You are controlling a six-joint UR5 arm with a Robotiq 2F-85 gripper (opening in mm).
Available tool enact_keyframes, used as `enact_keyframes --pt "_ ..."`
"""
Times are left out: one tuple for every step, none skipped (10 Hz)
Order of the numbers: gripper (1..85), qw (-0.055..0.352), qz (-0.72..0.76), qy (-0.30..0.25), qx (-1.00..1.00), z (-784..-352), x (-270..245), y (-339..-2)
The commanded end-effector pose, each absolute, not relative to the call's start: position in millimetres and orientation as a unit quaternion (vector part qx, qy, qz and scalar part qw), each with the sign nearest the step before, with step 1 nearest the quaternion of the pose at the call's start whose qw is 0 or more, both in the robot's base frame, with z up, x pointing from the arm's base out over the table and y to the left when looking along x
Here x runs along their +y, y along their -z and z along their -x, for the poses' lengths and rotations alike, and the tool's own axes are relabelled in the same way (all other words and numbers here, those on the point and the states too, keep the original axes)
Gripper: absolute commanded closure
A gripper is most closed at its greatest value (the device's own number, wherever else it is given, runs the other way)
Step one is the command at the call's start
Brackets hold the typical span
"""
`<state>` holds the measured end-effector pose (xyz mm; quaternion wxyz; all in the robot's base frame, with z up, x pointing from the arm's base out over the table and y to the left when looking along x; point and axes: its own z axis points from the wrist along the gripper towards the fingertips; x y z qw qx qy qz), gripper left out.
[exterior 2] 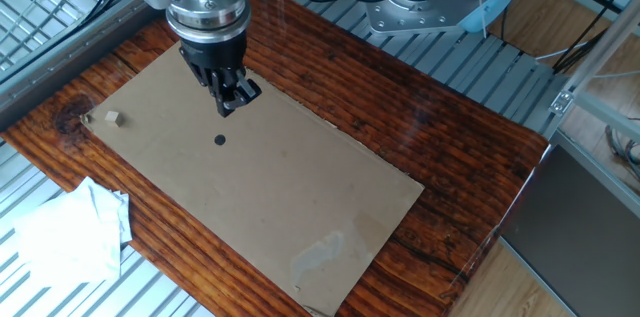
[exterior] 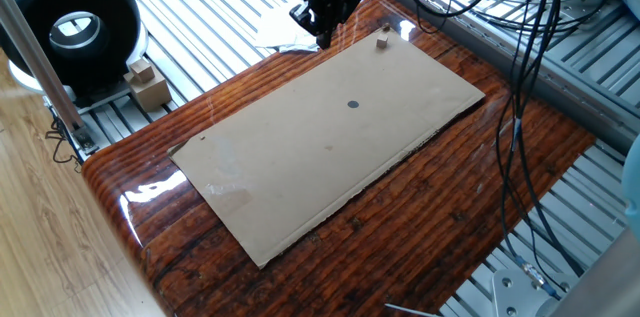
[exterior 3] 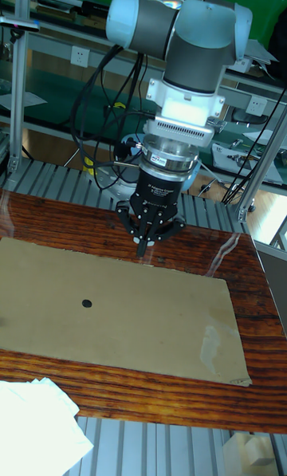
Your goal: Grab the block and place it at the designated location
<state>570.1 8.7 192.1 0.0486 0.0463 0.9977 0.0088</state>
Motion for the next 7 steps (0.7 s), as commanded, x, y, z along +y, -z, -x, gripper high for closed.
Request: enact_keyframes --pt "84.7 0.061 -0.061 -0.020 0.996 -577 14 -195" --pt "84.7 0.059 -0.057 -0.018 0.996 -576 13 -193" --pt "84.7 0.057 -0.054 -0.016 0.997 -575 12 -193" --pt "84.7 0.054 -0.051 -0.014 0.997 -573 12 -194" --pt "84.7 0.052 -0.047 -0.014 0.997 -572 12 -193" --pt "84.7 0.048 -0.047 -0.016 0.998 -570 13 -193" --pt "84.7 0.035 -0.054 -0.017 0.998 -564 14 -192"
